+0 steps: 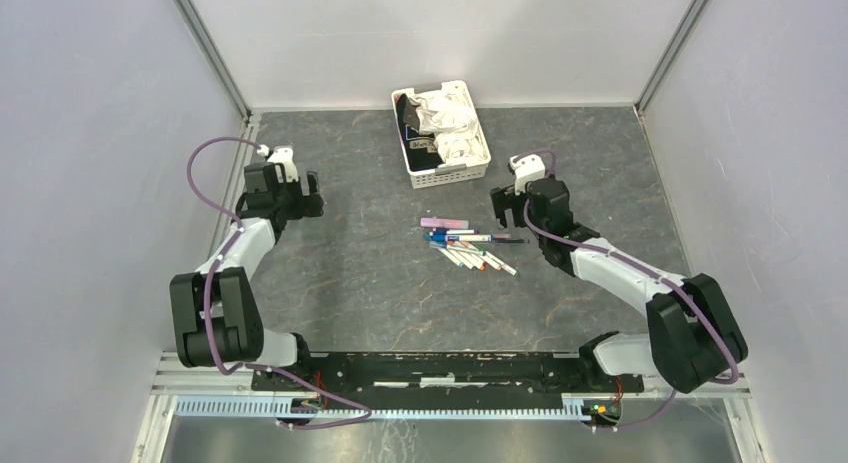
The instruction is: Open the pen caps
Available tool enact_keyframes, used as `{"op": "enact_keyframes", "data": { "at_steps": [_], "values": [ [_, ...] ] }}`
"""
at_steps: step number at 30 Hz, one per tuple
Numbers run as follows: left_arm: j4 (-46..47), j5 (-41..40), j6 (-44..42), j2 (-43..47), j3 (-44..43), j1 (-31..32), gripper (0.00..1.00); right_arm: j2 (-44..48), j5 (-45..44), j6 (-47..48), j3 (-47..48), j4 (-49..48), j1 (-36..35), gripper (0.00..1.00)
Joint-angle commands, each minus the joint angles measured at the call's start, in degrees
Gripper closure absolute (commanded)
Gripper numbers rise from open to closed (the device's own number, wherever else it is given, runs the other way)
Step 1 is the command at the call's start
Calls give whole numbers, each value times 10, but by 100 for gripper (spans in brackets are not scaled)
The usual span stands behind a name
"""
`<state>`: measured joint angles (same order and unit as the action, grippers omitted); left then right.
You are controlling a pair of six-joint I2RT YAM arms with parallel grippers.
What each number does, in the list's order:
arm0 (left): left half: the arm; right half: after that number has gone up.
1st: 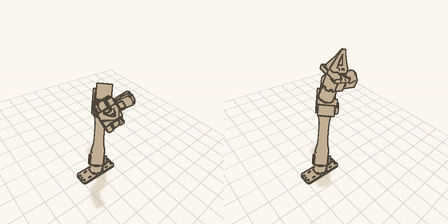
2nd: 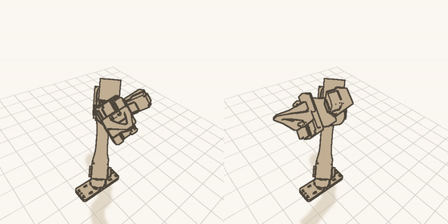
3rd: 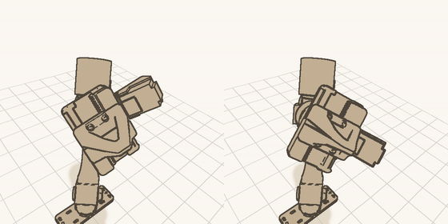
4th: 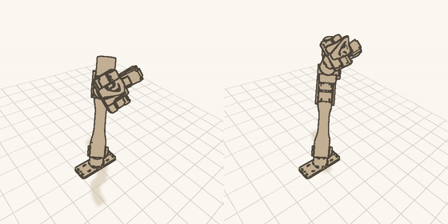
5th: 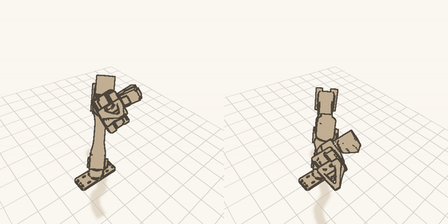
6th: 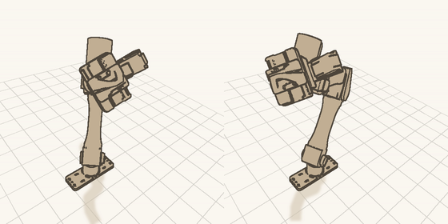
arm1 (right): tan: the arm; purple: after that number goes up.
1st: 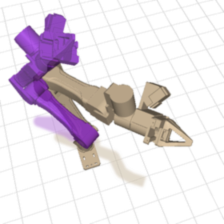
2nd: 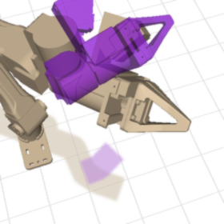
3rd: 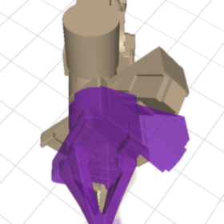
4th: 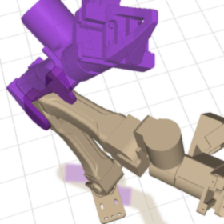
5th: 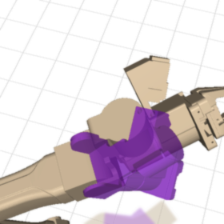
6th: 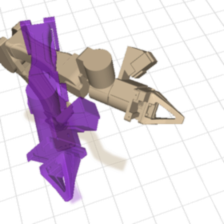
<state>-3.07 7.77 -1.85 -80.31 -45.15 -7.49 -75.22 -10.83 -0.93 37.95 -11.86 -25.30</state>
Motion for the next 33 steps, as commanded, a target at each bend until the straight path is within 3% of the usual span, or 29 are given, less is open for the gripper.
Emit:
{"op": "enact_keyframes", "data": {
  "at_steps": [1, 13, 18, 30, 33],
  "values": [
    [-26, 18, -38, 7, -37, 2, 0, -14, -14, 22, 26, -2, -25, 2],
    [56, 94, -39, 11, 8, 2, 0, -28, -9, 38, 23, -40, -59, 2],
    [52, 103, -49, 7, 2, 2, 0, -97, 34, 73, 82, -30, -82, 2],
    [-30, 148, -70, 22, -23, 2, 0, -276, 150, 129, 243, 42, -101, 28],
    [-44, 161, -71, 28, -28, 2, 0, -289, 178, 135, 246, 46, -103, 29]
  ]
}}
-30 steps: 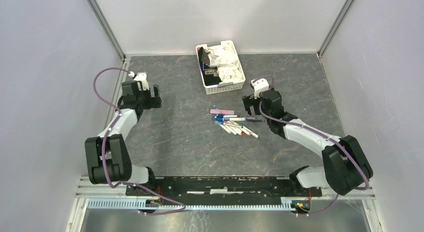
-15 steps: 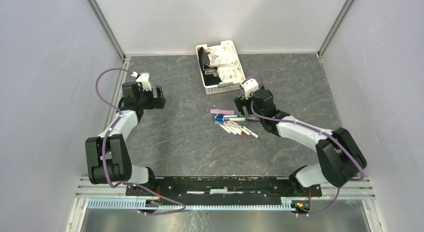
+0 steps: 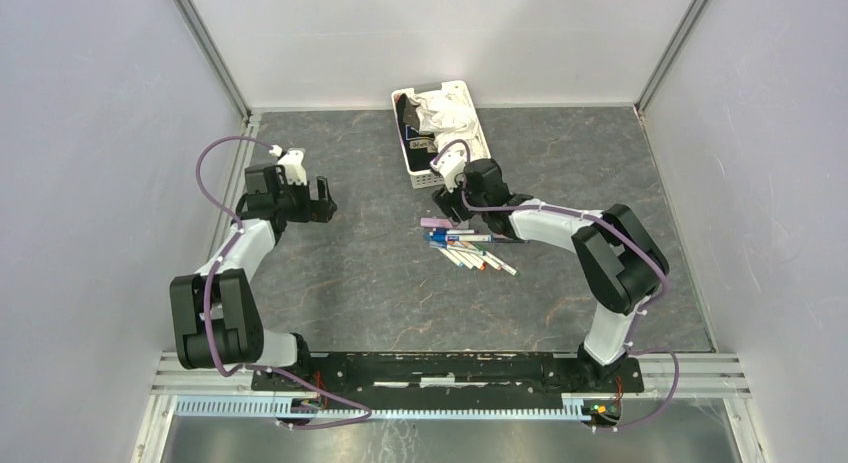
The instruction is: Open the pen caps
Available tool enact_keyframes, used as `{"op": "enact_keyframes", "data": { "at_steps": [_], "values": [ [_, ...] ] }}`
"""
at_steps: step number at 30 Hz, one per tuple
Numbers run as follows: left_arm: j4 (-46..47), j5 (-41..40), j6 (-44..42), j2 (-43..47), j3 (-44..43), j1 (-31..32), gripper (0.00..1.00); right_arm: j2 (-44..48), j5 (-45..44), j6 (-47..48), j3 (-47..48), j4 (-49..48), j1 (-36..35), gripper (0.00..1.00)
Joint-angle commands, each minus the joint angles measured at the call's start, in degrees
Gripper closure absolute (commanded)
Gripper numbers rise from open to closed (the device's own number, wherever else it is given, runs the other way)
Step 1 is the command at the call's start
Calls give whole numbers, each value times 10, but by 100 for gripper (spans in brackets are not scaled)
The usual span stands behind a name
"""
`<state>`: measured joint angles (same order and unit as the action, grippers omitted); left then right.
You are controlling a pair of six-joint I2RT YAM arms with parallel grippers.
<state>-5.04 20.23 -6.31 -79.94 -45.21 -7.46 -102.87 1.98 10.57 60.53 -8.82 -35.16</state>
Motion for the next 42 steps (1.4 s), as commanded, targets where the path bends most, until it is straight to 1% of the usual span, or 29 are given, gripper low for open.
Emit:
{"op": "enact_keyframes", "data": {
  "at_steps": [1, 4, 7, 19, 26, 29, 31, 33, 37, 40, 41, 42],
  "values": [
    [-33, 42, -28, 25, -32, 1, 0, -17, 62, 22, 21, 18, -4, 30],
    [-56, 53, -31, 26, -48, 1, 0, -27, 84, 27, 24, 29, -4, 32],
    [-68, 63, -35, 34, -56, 2, 0, -34, 86, 28, 24, 29, -4, 33],
    [-131, 103, -64, 45, -94, 1, 0, -74, 98, 34, 57, 39, -4, 50],
    [-159, 159, -85, 33, -117, 1, 0, -89, 121, 38, 74, 57, -4, 63],
    [-176, 190, -104, 26, -124, 1, 0, -87, 135, 39, 74, 64, -5, 71],
    [-195, 213, -122, 23, -129, 3, 0, -82, 141, 39, 71, 65, -4, 82],
    [-220, 234, -150, 21, -133, 6, 0, -70, 145, 35, 64, 59, -4, 90],
    [-282, 247, -211, 20, -158, 21, 0, -37, 156, 25, 54, 43, -4, 97],
    [-335, 259, -268, 20, -178, 29, 0, -13, 161, 20, 59, 40, -4, 97],
    [-351, 261, -291, 21, -183, 31, 0, -7, 158, 22, 61, 45, -4, 92],
    [-367, 260, -309, 23, -189, 32, 0, -4, 151, 25, 61, 50, -5, 72]
  ]
}}
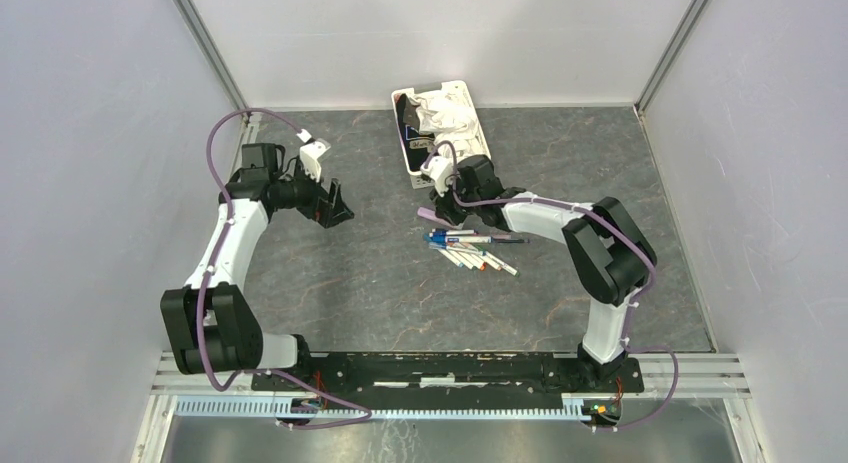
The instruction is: Open the pen caps
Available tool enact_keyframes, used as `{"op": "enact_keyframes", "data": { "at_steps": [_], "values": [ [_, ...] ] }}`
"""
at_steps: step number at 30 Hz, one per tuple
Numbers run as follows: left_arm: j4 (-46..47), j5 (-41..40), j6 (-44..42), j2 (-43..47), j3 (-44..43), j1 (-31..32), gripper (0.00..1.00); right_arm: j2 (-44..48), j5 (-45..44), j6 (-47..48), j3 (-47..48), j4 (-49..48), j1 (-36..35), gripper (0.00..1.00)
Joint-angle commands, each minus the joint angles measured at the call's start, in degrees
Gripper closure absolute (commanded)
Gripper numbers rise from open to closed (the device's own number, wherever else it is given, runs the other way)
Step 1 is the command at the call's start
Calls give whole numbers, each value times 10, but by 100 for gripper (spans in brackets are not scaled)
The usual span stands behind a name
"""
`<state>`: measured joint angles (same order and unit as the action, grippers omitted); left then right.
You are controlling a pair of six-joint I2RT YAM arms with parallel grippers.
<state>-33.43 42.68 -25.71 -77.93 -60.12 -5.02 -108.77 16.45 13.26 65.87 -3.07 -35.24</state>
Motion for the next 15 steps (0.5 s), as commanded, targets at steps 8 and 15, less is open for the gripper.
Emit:
{"op": "enact_keyframes", "data": {
  "at_steps": [8, 15],
  "values": [
    [-141, 43, -148, 12, -59, 7, 0, 10, -29, 31, 23, 29, -3, 49],
    [-140, 56, -147, 23, -52, 7, 0, -31, -28, 29, 34, 40, -3, 57]
  ]
}}
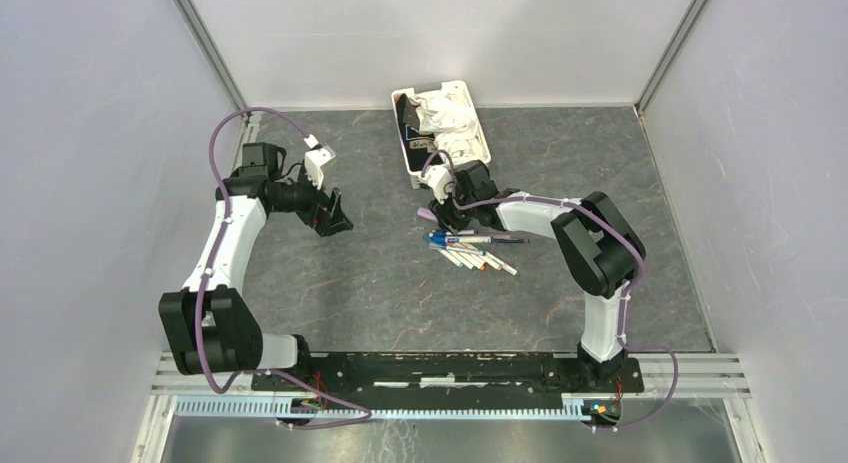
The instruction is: Open the pen caps
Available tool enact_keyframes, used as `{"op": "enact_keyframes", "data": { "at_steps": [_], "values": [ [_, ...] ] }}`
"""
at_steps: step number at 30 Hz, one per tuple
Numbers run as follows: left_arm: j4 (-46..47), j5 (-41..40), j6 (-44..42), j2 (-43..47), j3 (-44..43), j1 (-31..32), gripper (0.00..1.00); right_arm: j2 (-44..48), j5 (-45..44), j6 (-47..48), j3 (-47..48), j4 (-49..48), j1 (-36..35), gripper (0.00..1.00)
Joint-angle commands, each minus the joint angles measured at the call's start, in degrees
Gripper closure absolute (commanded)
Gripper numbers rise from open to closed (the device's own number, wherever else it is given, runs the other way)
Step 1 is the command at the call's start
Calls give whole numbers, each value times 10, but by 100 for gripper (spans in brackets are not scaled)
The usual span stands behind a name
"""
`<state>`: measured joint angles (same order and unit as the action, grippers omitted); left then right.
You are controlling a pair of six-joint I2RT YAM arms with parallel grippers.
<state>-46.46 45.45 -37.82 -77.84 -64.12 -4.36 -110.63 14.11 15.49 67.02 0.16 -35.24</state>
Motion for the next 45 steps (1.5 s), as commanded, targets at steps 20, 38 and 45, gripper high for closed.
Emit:
{"op": "enact_keyframes", "data": {
  "at_steps": [20, 38, 45],
  "values": [
    [24, -40, -55, 50, 3, 80, 0, 32, 74, -27, 40, 7, -3, 98],
    [126, -201, -500, 218, 126, 294, 0, 112, 344, -251, 31, -54, -22, 100],
    [146, -214, -581, 243, 171, 316, 8, 119, 409, -320, 15, -114, -35, 100]
  ]
}}
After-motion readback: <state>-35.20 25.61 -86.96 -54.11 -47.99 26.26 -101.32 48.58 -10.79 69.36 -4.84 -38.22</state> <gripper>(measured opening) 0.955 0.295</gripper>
